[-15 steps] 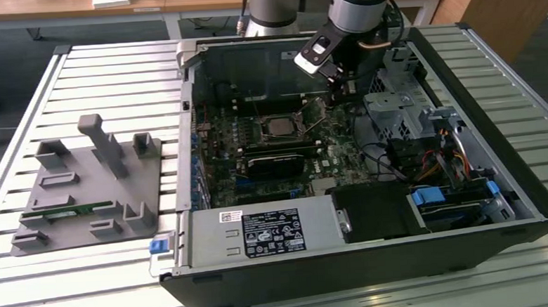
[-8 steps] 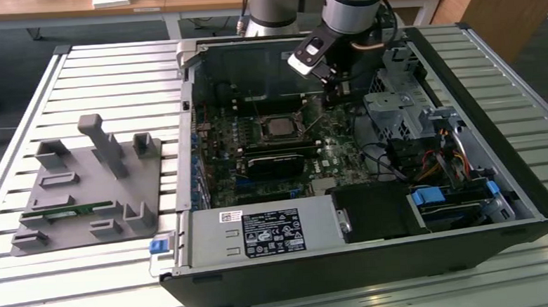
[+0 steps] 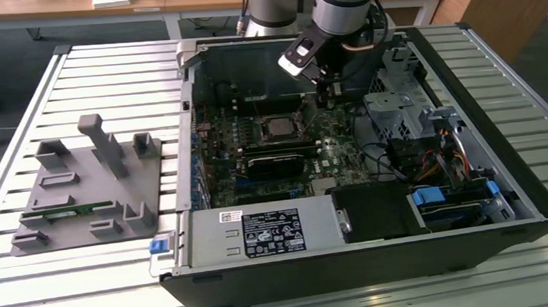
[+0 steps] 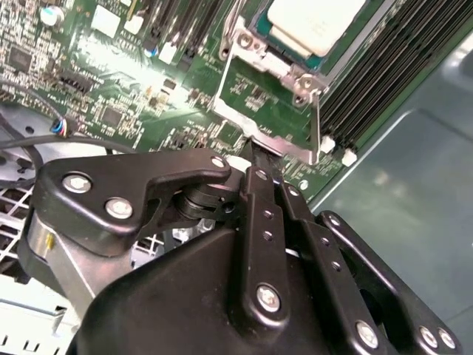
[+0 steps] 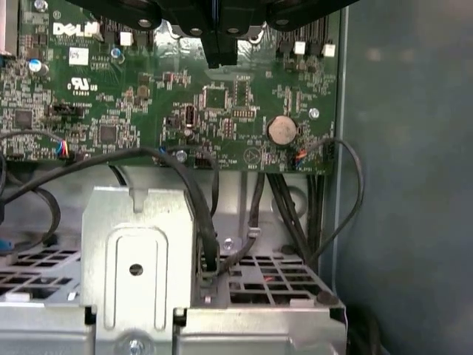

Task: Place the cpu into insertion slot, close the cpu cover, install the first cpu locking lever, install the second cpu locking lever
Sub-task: 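Close the cpu cover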

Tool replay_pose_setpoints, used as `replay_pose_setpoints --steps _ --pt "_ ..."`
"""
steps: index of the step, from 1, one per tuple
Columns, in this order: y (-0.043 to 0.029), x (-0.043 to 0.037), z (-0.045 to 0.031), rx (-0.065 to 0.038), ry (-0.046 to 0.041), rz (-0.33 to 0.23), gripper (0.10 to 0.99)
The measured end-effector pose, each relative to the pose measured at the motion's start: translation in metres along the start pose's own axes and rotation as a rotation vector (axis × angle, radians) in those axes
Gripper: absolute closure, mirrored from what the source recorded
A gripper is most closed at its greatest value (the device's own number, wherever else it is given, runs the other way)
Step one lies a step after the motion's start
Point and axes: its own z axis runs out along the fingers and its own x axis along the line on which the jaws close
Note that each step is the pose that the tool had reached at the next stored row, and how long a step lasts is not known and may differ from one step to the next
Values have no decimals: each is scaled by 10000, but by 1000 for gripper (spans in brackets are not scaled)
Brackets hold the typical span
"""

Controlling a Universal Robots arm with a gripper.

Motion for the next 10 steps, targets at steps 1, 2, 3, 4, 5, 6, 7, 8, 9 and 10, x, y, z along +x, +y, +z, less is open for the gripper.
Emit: replay_pose_setpoints --steps 1,2,3,4,5,6,7,8,9,10 --pt "-15 0 0 1 -1 0 980" --pt "-30 1 1 0 -1 0 980" --pt "-43 1 1 0 0 2 980" --pt "-58 1 2 0 0 1 980" --pt "-72 2 3 1 -1 1 980" --pt "-88 2 4 0 0 0 980" --pt "-105 2 5 0 0 0 980" --pt "-126 3 7 0 0 1 980" --pt "-144 3 8 0 -1 1 980" --pt "-163 3 9 0 -1 1 980"
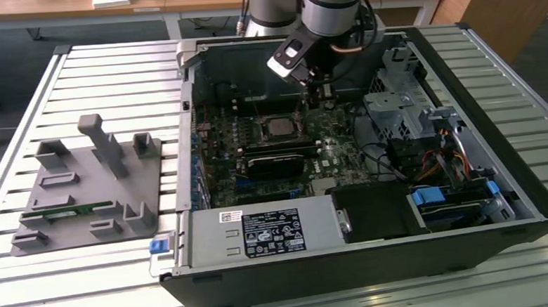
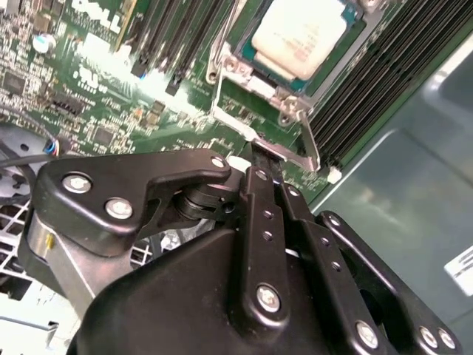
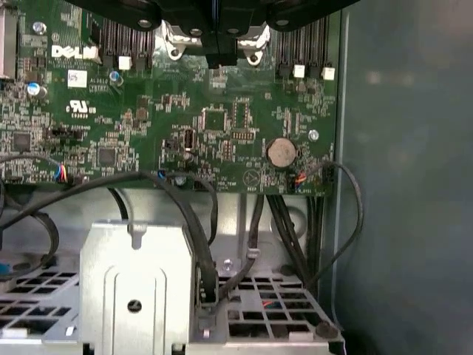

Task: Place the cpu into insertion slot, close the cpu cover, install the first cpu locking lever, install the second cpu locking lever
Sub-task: 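Close the cpu cover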

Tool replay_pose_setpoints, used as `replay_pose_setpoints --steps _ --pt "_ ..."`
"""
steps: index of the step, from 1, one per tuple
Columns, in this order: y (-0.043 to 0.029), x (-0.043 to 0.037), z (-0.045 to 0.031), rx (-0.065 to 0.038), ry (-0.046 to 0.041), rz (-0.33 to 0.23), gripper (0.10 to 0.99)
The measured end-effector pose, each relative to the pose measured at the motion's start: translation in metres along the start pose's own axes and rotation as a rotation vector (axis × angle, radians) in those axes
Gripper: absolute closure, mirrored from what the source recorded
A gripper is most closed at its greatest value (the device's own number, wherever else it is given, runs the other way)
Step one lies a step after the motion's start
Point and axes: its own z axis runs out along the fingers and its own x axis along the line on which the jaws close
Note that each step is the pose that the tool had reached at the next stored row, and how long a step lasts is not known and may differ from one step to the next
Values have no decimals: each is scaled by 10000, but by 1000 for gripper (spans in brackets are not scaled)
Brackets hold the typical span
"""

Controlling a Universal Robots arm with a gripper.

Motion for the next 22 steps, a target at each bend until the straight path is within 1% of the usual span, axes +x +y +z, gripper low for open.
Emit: replay_pose_setpoints --steps 7,12,16,17,19,22 --pt "-102 1 12 0 0 0 980" --pt "-133 1 27 -1 2 -1 980" --pt "-169 -2 72 1 -1 0 980" --pt "-195 -2 82 2 0 0 980" --pt "-276 -1 91 1 -1 -2 980" --pt "-341 0 98 1 0 0 980"
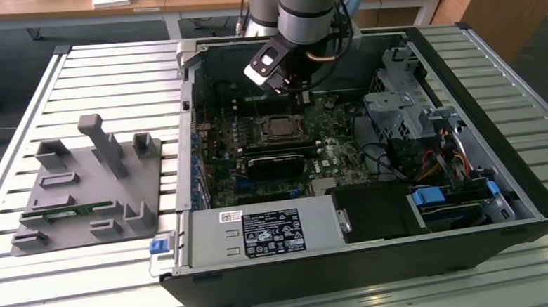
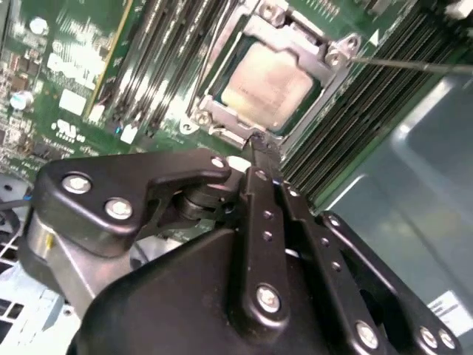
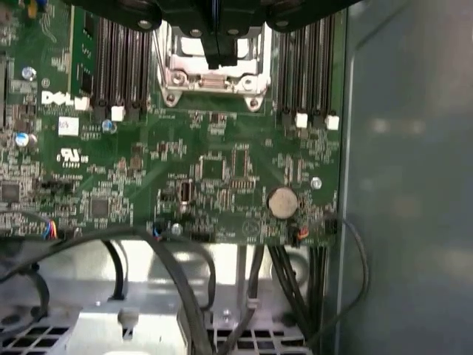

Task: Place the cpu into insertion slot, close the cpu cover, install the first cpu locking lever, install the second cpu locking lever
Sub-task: 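Close the cpu cover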

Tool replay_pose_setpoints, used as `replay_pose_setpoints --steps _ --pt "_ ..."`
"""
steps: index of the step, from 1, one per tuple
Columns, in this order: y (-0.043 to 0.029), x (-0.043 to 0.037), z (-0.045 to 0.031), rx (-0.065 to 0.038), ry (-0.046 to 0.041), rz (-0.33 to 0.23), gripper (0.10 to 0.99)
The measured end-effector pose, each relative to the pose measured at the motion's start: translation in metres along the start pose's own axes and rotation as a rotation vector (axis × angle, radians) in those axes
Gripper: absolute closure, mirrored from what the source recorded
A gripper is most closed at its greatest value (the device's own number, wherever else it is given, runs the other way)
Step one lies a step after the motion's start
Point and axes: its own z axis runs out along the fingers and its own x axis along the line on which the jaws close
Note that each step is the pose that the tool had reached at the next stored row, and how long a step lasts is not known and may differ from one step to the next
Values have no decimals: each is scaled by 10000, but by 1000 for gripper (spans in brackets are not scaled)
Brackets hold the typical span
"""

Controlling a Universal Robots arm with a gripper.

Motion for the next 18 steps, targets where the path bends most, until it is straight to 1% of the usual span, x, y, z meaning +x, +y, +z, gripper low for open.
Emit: replay_pose_setpoints --steps 3,9,12,18 --pt "-42 0 12 -1 1 0 980" --pt "-81 -1 41 0 0 0 980" --pt "-109 -3 69 0 0 -1 980" --pt "-112 -7 100 0 0 -1 980"
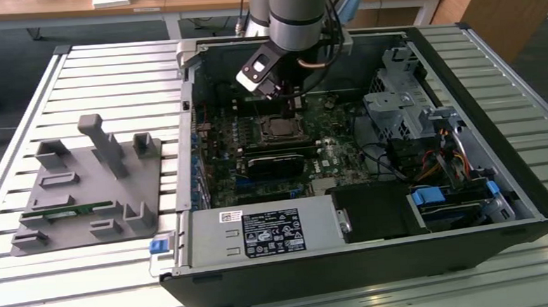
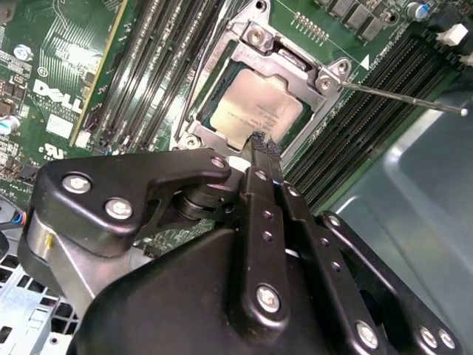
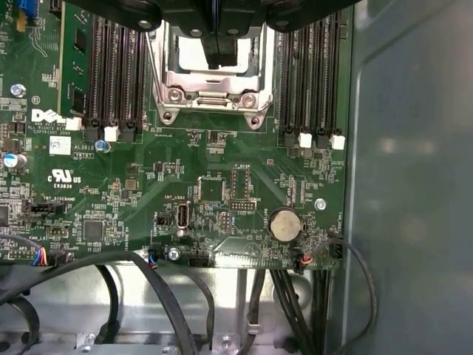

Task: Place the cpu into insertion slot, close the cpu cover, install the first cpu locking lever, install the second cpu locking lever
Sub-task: 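Close the cpu cover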

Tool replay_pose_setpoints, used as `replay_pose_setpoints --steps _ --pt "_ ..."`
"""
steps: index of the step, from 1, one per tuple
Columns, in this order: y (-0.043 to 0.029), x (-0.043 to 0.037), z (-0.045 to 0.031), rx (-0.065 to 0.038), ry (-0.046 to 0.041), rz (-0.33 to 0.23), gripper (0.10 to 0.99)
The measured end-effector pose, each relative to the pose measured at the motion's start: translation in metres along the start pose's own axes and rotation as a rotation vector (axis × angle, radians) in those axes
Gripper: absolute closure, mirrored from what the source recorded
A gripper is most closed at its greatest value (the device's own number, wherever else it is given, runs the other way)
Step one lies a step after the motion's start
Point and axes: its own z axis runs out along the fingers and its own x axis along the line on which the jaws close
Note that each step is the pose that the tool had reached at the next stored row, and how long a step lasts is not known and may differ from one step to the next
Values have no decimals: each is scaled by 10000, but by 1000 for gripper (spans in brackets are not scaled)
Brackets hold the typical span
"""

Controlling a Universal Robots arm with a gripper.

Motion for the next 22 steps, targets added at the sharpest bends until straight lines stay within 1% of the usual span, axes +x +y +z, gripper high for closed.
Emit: replay_pose_setpoints --steps 3,8,11,17,22 --pt "-6 -5 13 -1 0 0 980" --pt "-61 -6 46 0 0 1 980" --pt "-109 -7 68 1 0 0 980" --pt "-219 -6 87 1 0 0 980" --pt "-266 -8 118 0 1 0 980"
